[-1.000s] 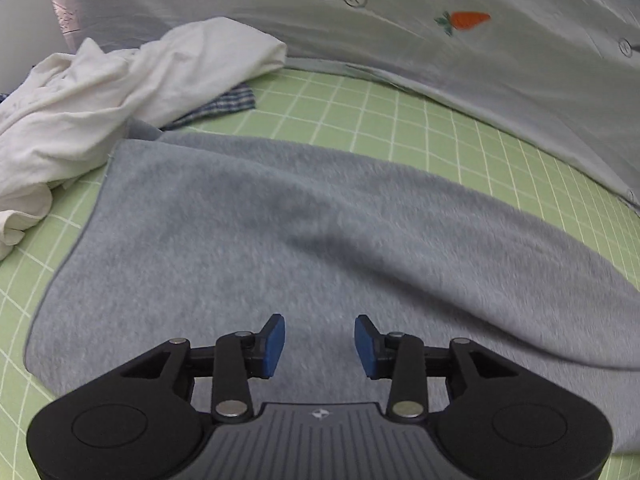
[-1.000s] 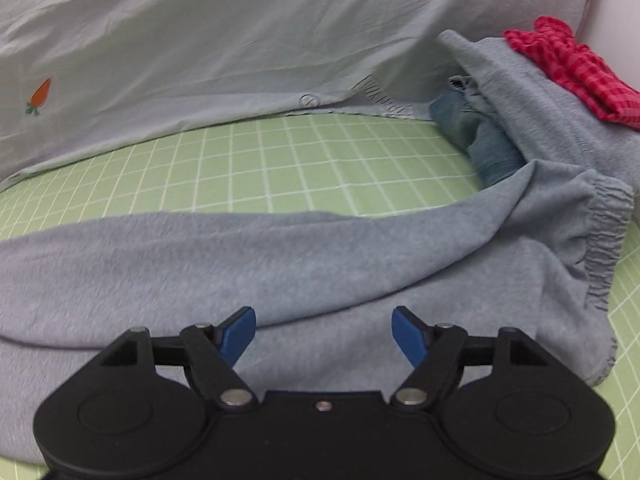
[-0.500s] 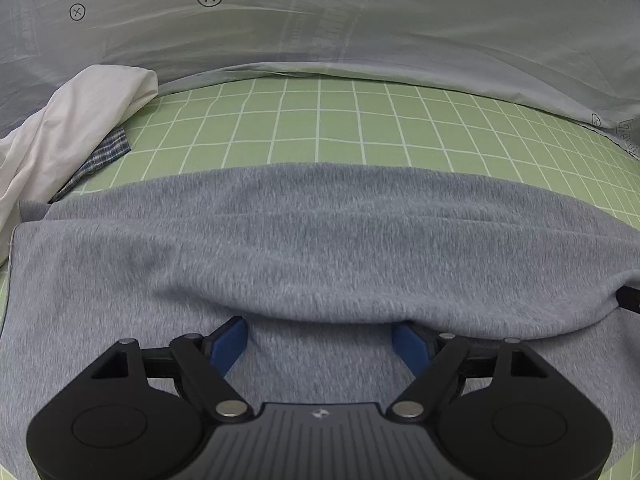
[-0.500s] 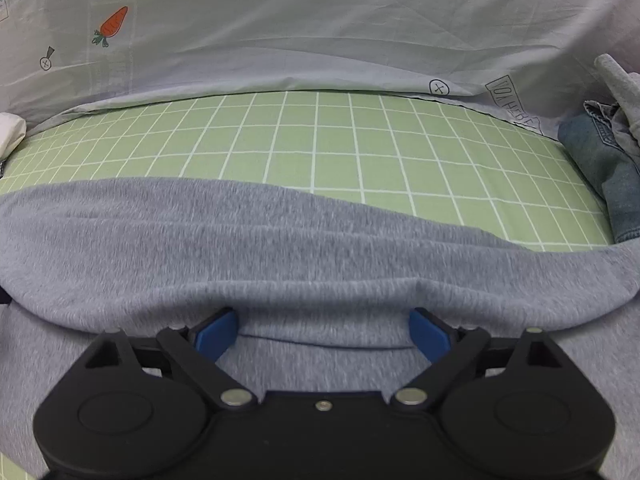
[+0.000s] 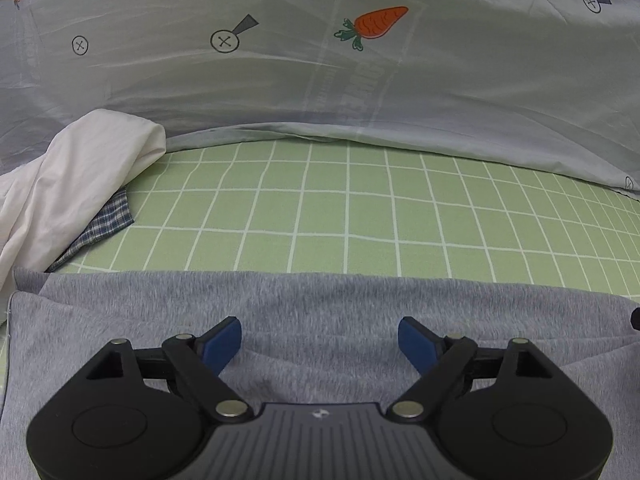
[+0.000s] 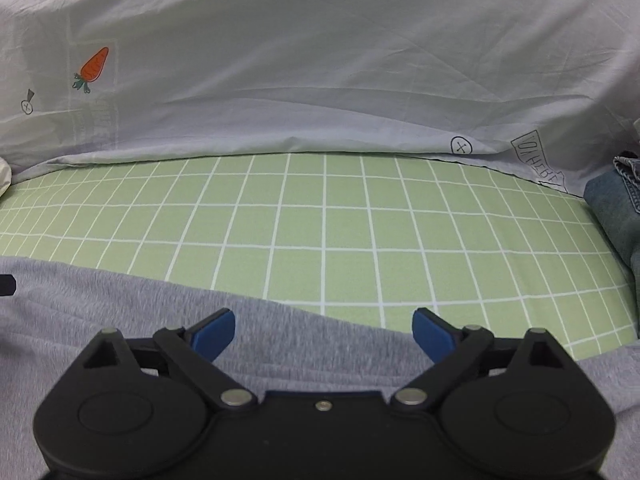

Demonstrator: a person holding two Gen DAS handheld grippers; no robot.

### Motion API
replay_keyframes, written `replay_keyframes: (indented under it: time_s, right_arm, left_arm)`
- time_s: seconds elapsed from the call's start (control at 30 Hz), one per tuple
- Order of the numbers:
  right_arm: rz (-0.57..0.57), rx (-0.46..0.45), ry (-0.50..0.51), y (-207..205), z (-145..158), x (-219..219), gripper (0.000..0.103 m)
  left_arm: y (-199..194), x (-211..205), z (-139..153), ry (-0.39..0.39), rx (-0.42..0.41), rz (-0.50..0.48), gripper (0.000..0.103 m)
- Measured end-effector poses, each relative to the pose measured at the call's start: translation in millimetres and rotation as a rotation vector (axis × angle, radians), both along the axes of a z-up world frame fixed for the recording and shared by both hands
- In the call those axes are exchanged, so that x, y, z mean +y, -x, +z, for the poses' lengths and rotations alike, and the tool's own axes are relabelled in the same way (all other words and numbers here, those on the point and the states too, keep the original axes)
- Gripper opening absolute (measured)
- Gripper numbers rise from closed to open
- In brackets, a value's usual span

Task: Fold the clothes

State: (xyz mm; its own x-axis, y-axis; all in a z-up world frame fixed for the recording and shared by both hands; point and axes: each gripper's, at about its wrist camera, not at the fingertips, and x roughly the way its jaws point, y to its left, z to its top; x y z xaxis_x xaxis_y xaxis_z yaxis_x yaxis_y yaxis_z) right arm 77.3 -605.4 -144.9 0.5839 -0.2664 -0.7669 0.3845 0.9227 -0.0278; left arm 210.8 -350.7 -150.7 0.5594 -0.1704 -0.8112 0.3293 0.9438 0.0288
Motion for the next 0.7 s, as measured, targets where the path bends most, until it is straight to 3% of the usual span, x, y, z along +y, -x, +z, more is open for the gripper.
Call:
replay_keyframes:
  time_s: [0.13,0.37,0.43,0.53,0.67,0.7]
  right_arm:
    - [0.014,0.053,0.014,21,-6,14,0.095]
    - [0.008,0.068,-0.002,37,-3,19,0.093]
    - [0.007,0.050,0.012,34,0,18,0.085]
    - [0.012,0.011,0.001,23,3,11,0.081]
    - [0.065,0.029,-0.024,6,-4,9,0.071]
    - [0.079,0.038,-0.033,3,-6,9,0.064]
  left_arm:
    - [17,14,-7,-0.023,0.041,0.018,0.086]
    - [33,26,-2,-0.038,0.049,-0.001,0.086]
    - [29,22,0,-0.052,0.027,-0.021,0.086]
    - [21,13,3,-0.057,-0.004,-0.056,0.085]
    - [11,-2,3,-0.030,-0.011,-0.145,0.078]
    - [10,-7,2,-0.027,-0.006,-0.176,0.075]
